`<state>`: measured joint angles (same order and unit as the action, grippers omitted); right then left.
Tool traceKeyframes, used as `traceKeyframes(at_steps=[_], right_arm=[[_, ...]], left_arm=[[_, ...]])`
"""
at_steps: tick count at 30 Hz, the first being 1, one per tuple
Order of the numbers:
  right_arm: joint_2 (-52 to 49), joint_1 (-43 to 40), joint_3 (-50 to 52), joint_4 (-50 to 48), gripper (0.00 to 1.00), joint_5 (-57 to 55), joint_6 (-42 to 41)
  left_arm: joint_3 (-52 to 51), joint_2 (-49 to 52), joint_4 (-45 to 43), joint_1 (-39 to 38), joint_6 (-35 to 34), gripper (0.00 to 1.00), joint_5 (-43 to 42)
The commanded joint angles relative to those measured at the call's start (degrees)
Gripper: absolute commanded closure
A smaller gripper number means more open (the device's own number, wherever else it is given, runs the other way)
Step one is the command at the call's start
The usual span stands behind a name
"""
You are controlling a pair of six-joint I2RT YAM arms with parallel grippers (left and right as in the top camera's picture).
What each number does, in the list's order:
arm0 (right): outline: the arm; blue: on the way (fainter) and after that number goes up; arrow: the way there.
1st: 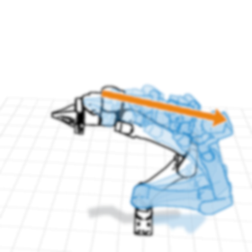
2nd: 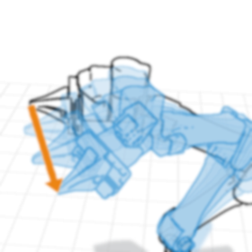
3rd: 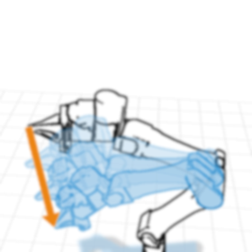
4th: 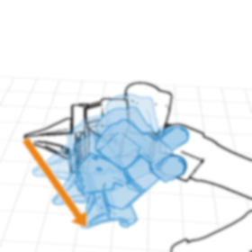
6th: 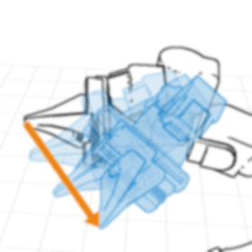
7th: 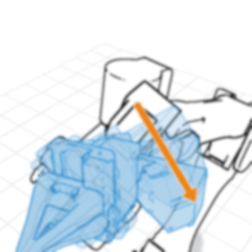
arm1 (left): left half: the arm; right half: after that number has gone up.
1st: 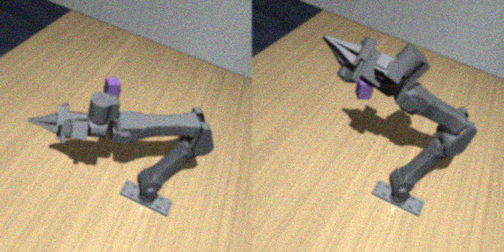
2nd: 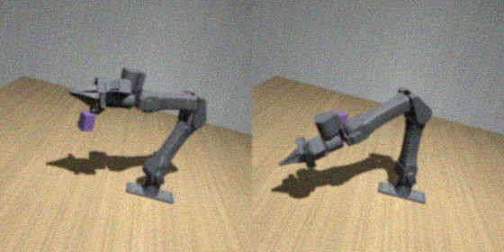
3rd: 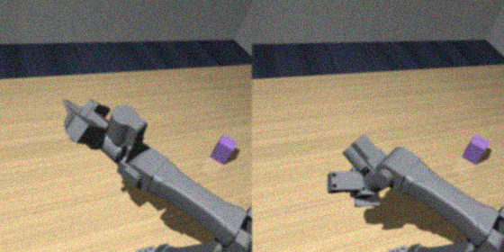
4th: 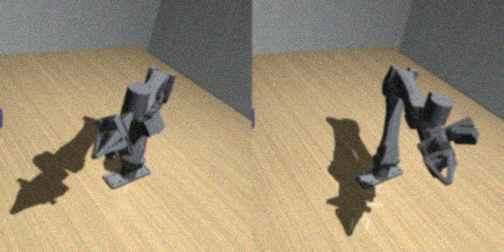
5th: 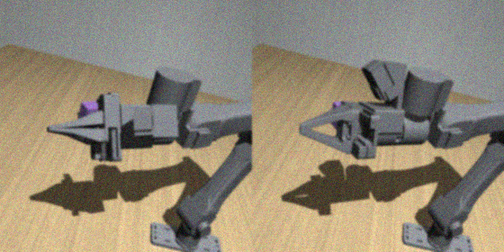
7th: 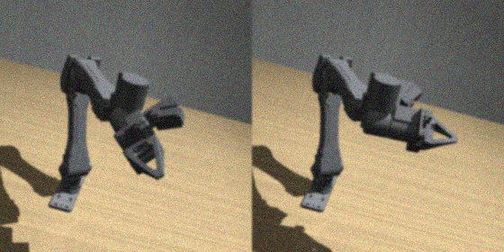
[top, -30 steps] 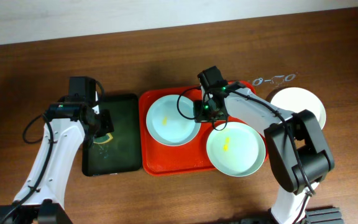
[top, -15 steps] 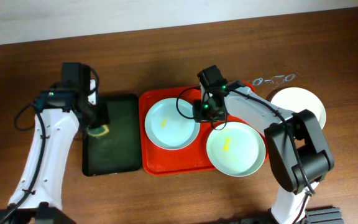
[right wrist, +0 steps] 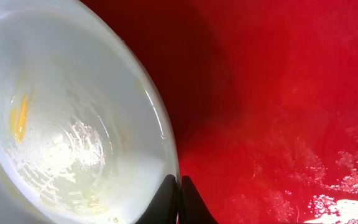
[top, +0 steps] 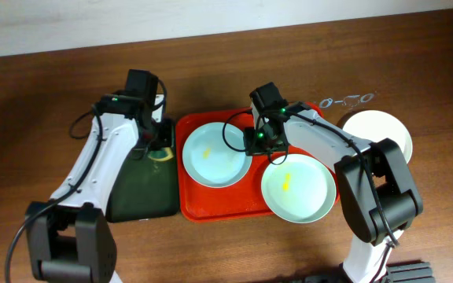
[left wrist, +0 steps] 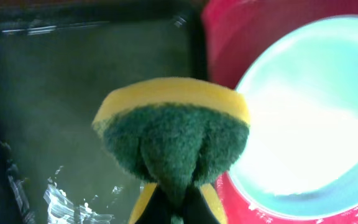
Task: Clean dirty plates on tray and stack at the side
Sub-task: 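Carry the sponge with left gripper over the pale blue plate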
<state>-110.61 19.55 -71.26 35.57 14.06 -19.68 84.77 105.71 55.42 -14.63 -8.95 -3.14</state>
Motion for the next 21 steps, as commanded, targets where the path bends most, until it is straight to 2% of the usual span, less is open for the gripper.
traceKeyframes(at_steps=[1,10,16,21], right_arm=[[-0.4,0.4,-0.3,0.0,0.96,0.9,1.0],[-0.4,0.4,-0.3,0.2,0.96,0.9,1.1],[-0.4,0.4,-0.3,0.2,0.96,0.9,1.1],[-0.4,0.4,-0.3,0.2,0.96,0.7,1.1]], left_arm=[[1.4,0.3,-3.6,-2.4,0.4,1.0,-8.2],[1.4,5.9,-8.1,-9.0,-4.2,1.0,-5.9],[1.4,13.0,-10.4,-9.7,-5.4,1.0,-1.6],[1.4,18.1,-10.2,-11.6,-5.3,1.0,-4.8]])
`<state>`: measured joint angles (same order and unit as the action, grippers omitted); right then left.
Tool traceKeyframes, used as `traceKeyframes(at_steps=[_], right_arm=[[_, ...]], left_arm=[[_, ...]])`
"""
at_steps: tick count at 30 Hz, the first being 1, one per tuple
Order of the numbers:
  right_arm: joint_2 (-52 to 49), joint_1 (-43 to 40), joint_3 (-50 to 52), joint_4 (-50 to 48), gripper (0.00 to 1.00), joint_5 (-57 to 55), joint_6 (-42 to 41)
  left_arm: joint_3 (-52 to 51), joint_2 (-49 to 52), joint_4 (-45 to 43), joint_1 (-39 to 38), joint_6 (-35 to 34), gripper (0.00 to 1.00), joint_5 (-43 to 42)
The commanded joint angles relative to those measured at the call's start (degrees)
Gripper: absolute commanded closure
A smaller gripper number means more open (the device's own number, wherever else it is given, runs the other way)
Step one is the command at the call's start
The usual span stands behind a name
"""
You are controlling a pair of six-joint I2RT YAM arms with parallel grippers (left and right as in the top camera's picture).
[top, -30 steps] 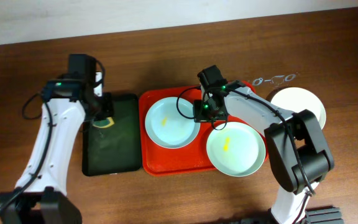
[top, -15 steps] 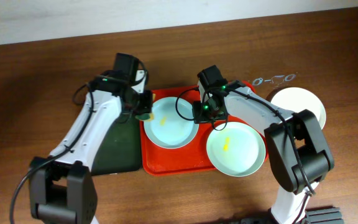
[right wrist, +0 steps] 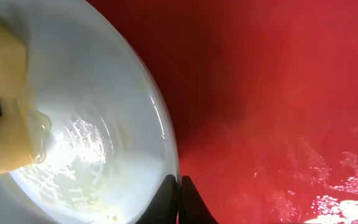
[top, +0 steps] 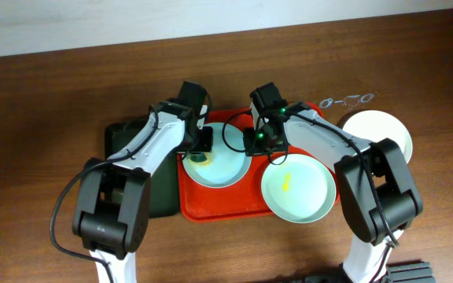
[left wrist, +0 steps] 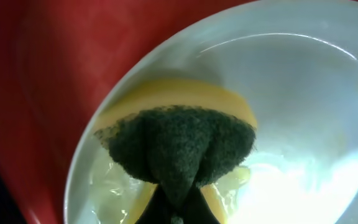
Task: Clean dirty plates on tray and stack at the side
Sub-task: 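Carry the sponge with left gripper over the pale blue plate, then scrub the pale blue plate with the sponge while right gripper holds it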
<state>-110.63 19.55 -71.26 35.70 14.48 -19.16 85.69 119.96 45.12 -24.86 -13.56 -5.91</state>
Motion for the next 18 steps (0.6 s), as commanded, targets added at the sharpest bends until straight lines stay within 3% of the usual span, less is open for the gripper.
traceKeyframes(at_steps=[1,5,8,10,15,18], right_arm=[[-0.3,0.4,-0.3,0.0,0.96,0.3,0.5],[-0.3,0.4,-0.3,0.0,0.96,0.3,0.5],[-0.3,0.4,-0.3,0.0,0.96,0.3,0.5],[-0.3,0.4,-0.3,0.1,0.96,0.3,0.5],[-0.3,0.4,-0.3,0.0,0.96,0.3,0.5],[-0.3,0.4,-0.3,0.0,0.96,0.3,0.5]], left_arm=[[0.5,4.2,0.0,-1.8,-0.6,1.0,-4.7],[0.9,4.2,-0.1,-1.9,1.7,1.0,-19.7],[4.4,3.4,2.0,-1.1,1.7,1.0,-22.6],[7.7,1.0,4.8,0.0,1.6,1.0,-18.1],[10.4,-2.9,8.8,1.0,1.6,1.0,2.1],[8.0,-2.7,8.2,1.0,1.2,1.0,6.8]])
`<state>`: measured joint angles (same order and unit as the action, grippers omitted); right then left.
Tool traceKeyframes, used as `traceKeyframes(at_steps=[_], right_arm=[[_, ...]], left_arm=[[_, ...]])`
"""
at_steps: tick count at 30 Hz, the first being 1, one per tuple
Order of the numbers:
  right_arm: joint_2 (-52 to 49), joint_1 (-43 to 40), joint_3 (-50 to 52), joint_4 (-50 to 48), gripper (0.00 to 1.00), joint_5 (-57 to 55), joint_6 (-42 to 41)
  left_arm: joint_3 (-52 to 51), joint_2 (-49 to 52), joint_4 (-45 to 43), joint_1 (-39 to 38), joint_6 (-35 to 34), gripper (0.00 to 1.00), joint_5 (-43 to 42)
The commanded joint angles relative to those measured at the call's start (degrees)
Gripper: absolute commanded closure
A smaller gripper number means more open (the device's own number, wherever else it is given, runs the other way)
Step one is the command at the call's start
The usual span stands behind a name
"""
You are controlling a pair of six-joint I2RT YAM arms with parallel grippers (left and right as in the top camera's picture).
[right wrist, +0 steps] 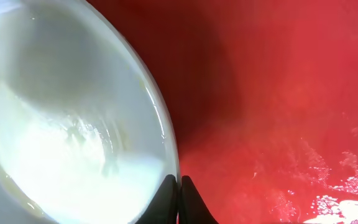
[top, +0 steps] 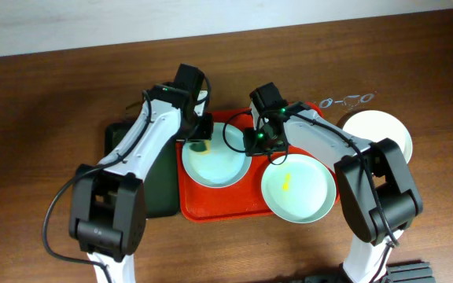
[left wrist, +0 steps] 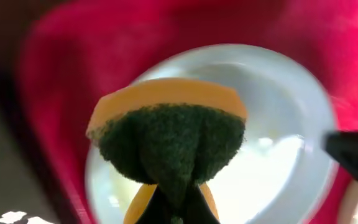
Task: Clean dirty plates on tray and stack at the side
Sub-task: 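Scrub the pale blue plate with the sponge while right gripper holds it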
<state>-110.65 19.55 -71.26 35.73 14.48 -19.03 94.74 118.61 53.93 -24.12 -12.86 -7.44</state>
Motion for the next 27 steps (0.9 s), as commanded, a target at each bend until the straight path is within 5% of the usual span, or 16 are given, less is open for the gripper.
traceKeyframes(at_steps=[1,6,15,18,21,24,27], right_arm=[[-0.3,0.4,-0.3,0.0,0.96,0.3,0.4],[-0.3,0.4,-0.3,0.0,0.96,0.3,0.4],[-0.3,0.4,-0.3,-0.2,0.96,0.3,0.4],[-0.3,0.4,-0.3,-0.2,0.96,0.3,0.4],[-0.3,0.4,-0.3,-0.2,0.96,0.3,0.4],[-0.3,0.4,-0.3,-0.2,0.96,0.3,0.4],[-0.3,0.4,-0.3,-0.2,0.96,0.3,0.4]], left_arm=[[-3.2,-1.3,-2.8,0.3,0.5,1.0,8.9],[-13.6,-1.3,-12.6,-0.3,-1.0,1.0,4.4],[-17.1,-1.2,-14.7,-0.3,-0.3,1.0,-26.2],[-9.7,-1.8,-9.4,0.5,0.8,1.0,-24.9],[-2.7,-3.4,-3.4,1.9,0.7,1.0,-12.8],[-3.4,-2.5,-1.5,1.3,0.1,0.99,3.1],[-7.1,0.9,-4.3,-0.5,-1.1,0.99,3.4]])
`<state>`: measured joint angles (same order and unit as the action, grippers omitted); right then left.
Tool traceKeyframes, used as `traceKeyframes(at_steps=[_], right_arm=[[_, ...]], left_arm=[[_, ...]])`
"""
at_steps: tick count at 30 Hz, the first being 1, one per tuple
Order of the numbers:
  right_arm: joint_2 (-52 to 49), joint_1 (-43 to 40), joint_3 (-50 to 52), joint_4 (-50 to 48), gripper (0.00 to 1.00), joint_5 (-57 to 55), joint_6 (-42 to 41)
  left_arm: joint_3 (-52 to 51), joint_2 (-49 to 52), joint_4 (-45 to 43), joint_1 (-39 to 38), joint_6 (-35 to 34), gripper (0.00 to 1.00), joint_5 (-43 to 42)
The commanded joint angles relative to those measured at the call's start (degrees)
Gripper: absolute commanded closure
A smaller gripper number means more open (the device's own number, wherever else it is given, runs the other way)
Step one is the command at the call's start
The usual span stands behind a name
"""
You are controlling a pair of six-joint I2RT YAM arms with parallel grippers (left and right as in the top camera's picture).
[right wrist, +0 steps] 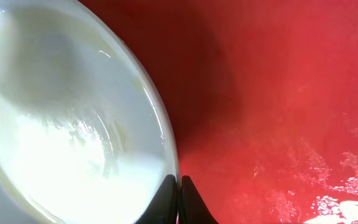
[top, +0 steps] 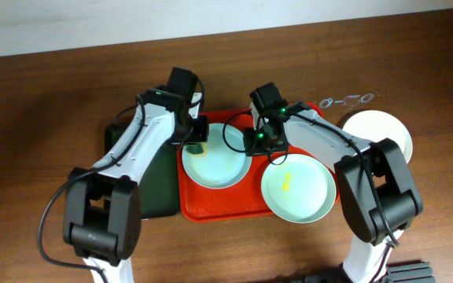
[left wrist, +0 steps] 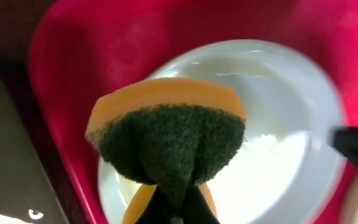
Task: Clean dirty plates on tray and stack at the side
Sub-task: 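Scrub the pale blue plate with the sponge while right gripper holds it, then return the sponge to the black tray with left gripper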
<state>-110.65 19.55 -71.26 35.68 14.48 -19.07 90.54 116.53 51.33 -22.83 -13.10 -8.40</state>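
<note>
A pale blue plate (top: 220,161) lies on the left half of the red tray (top: 191,206); its inside looks wet, with no yellow mark (right wrist: 61,124). My right gripper (top: 256,141) is shut on that plate's right rim (right wrist: 179,193). My left gripper (top: 197,145) is shut on a yellow and green sponge (left wrist: 166,134), held a little above the plate's upper left edge (left wrist: 272,155). A second pale plate (top: 297,189) with a yellow smear sits on the tray's right half.
A dark green tray (top: 141,189) lies left of the red one. A white plate (top: 377,130) rests on the table to the right. A pair of glasses (top: 348,100) lies behind it. Brown table all round.
My left gripper with the sponge has shifted slightly left, toward the plate's left rim. The right gripper still pinches the plate's rim in the same place.
The sponge was over the dark green tray while the left plate bore a yellow smear. Then the sponge was down in that plate on the smear. Then it was raised at the plate's upper left with the smear gone, where it stays.
</note>
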Motion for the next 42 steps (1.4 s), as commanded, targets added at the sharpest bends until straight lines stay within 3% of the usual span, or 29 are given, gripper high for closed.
traceKeyframes(at_steps=[1,6,11,15,19,21,30,33,34,35,36,42], right_arm=[[-0.3,0.4,-0.3,-0.1,0.96,0.3,0.4],[-0.3,0.4,-0.3,-0.1,0.96,0.3,0.4],[-0.3,0.4,-0.3,-0.1,0.96,0.3,0.4],[-0.3,0.4,-0.3,0.0,0.96,0.3,0.4],[-0.3,0.4,-0.3,0.1,0.96,0.3,0.4],[-0.3,0.4,-0.3,0.1,0.96,0.3,0.4],[-0.3,0.4,-0.3,0.1,0.96,0.3,0.4],[-0.3,0.3,-0.3,0.0,0.95,0.3,0.4],[-0.3,0.3,-0.3,0.0,0.95,0.3,0.4],[-0.3,0.3,-0.3,-0.2,0.92,0.3,0.4],[-0.3,0.3,-0.3,-0.1,0.86,0.3,0.4],[-0.5,0.4,-0.3,-0.1,0.6,-0.3,0.4]], left_arm=[[-3.5,4.7,-2.3,-2.9,-1.2,0.99,3.8],[-3.4,9.2,-1.6,-7.9,0.0,1.0,-6.5],[3.1,1.5,4.0,-6.8,0.3,1.0,-8.3],[5.3,-6.1,9.5,-0.9,0.3,1.0,0.5],[4.8,-6.5,17.9,4.9,0.3,1.0,11.9],[3.6,-6.5,19.3,8.3,0.3,0.99,12.7],[-14.8,-6.5,4.8,15.7,1.2,0.97,12.8],[-16.1,-6.5,3.3,17.7,2.3,0.98,12.7],[-16.1,-6.5,3.3,18.0,2.5,0.97,12.6],[-16.1,-6.5,3.3,18.1,2.5,0.88,12.2],[-16.0,-6.5,3.3,18.1,2.5,0.69,12.2],[-4.5,-12.4,9.8,18.3,2.4,0.37,9.4]])
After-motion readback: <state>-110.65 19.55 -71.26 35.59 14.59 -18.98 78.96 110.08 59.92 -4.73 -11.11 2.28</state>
